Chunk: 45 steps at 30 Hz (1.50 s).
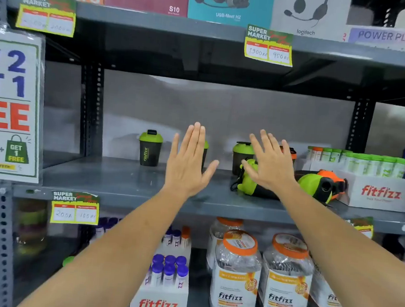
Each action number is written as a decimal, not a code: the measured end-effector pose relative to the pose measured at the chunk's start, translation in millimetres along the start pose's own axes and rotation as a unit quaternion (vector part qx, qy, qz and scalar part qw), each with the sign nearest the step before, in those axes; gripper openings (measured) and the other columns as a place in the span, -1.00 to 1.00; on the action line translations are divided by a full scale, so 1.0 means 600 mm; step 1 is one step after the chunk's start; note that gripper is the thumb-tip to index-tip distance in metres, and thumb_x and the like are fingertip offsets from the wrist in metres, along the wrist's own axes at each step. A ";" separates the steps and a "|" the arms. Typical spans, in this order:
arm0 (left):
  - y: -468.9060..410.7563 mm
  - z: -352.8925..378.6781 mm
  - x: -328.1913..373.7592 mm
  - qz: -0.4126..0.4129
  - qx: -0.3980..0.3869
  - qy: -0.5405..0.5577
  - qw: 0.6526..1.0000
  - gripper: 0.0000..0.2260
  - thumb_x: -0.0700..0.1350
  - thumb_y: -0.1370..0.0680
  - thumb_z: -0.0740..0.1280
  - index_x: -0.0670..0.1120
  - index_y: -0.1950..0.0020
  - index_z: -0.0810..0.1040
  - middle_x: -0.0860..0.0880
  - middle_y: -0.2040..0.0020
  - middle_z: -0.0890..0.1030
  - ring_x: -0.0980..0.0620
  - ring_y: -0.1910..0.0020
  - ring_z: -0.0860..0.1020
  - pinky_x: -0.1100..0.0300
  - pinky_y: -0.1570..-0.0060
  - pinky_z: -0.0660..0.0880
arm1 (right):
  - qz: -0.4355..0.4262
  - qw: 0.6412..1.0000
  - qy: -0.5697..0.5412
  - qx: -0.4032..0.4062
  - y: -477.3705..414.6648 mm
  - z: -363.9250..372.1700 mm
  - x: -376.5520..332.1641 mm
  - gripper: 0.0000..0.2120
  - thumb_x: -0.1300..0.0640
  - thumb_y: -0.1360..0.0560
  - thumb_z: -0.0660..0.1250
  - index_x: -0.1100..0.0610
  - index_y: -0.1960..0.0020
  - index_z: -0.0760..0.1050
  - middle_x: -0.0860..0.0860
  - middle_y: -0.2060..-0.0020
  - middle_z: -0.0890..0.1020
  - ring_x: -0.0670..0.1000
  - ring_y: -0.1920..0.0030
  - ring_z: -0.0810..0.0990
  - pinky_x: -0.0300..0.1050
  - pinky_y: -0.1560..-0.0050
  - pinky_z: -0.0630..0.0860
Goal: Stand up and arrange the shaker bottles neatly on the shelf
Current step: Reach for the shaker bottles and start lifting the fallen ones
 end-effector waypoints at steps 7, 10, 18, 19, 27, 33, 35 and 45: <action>0.097 0.076 0.031 0.023 -0.107 -0.028 0.994 -0.26 0.30 -0.57 -0.07 -0.18 -0.57 -0.06 -0.11 -0.59 -0.02 -0.01 -0.55 -0.11 -0.09 -0.51 -0.14 | 0.020 0.987 -0.050 -0.153 0.039 0.080 0.036 -0.29 -0.36 -0.49 0.07 0.04 -0.50 0.23 0.13 -0.26 0.56 0.20 -0.24 0.53 0.12 -0.11 0.48; 0.108 0.086 0.029 0.018 -0.121 -0.039 0.992 -0.26 0.31 -0.57 -0.10 -0.18 -0.57 -0.05 -0.12 -0.59 0.00 -0.01 -0.55 -0.09 -0.08 -0.51 -0.14 | -0.001 0.980 -0.072 -0.183 0.042 0.086 0.035 -0.24 -0.35 -0.45 0.17 0.05 -0.51 0.20 0.13 -0.24 0.56 0.21 -0.23 0.52 0.12 -0.09 0.47; 0.107 0.078 0.027 0.026 -0.131 -0.036 0.990 -0.25 0.33 -0.57 -0.11 -0.19 -0.57 -0.02 -0.12 -0.58 0.02 -0.02 -0.55 -0.08 -0.08 -0.51 -0.12 | -0.032 0.978 -0.097 -0.184 0.035 0.093 0.027 -0.16 -0.38 -0.27 0.28 0.03 -0.42 0.25 0.09 -0.19 0.56 0.16 -0.18 0.51 0.08 -0.07 0.50; 0.108 0.073 0.017 0.026 -0.130 -0.036 0.991 -0.25 0.32 -0.57 -0.10 -0.19 -0.57 -0.01 -0.12 -0.58 0.04 -0.02 -0.55 -0.07 -0.07 -0.51 -0.13 | -0.024 0.980 -0.102 -0.169 0.031 0.087 0.020 -0.15 -0.39 -0.25 0.30 0.04 -0.40 0.29 0.07 -0.20 0.57 0.16 -0.19 0.52 0.08 -0.08 0.50; 0.135 -0.008 -0.163 0.001 -0.105 -0.062 0.992 -0.27 0.29 -0.57 -0.06 -0.22 -0.55 0.07 -0.15 -0.56 0.13 -0.05 -0.55 0.01 -0.11 -0.51 -0.05 | 0.080 0.952 -0.294 0.008 -0.054 -0.008 -0.114 -0.23 -0.48 -0.11 0.32 -0.02 -0.14 0.35 0.02 -0.04 0.62 0.15 -0.10 0.58 -0.02 0.09 0.43; 0.178 -0.071 -0.283 0.013 -0.088 -0.066 0.994 -0.28 0.27 -0.57 0.03 -0.24 -0.53 0.14 -0.17 -0.54 0.20 -0.06 -0.54 0.09 -0.12 -0.50 0.00 | 0.195 0.869 -0.454 0.032 -0.115 -0.017 -0.276 -0.23 -0.50 -0.07 0.37 0.00 -0.04 0.34 -0.02 0.02 0.60 0.11 -0.08 0.59 0.03 0.02 0.52; 0.193 -0.077 -0.306 0.016 -0.098 -0.075 0.992 -0.26 0.28 -0.56 0.01 -0.24 -0.53 0.15 -0.16 -0.54 0.20 -0.06 -0.54 0.09 -0.11 -0.50 -0.03 | 0.237 0.839 -0.489 0.020 -0.121 -0.001 -0.317 -0.18 -0.50 -0.05 0.38 0.05 -0.07 0.35 0.00 0.00 0.59 0.12 -0.10 0.59 0.05 -0.03 0.53; 0.262 -0.031 -0.356 0.044 -0.172 -0.083 0.981 -0.24 0.32 -0.56 -0.08 -0.23 -0.54 0.11 -0.16 -0.54 0.20 -0.08 -0.54 0.08 -0.15 -0.49 0.00 | 0.341 0.750 -0.565 -0.042 -0.093 0.115 -0.435 -0.02 -0.38 -0.19 0.45 0.20 -0.36 0.26 0.16 -0.31 0.47 0.17 -0.28 0.46 -0.01 -0.12 0.43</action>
Point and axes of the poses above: each hand's wrist, its own y-axis away from the middle knuckle, its own z-axis out of the palm, x = y × z, the point moved 10 cm from there along -y, towards the middle knuckle
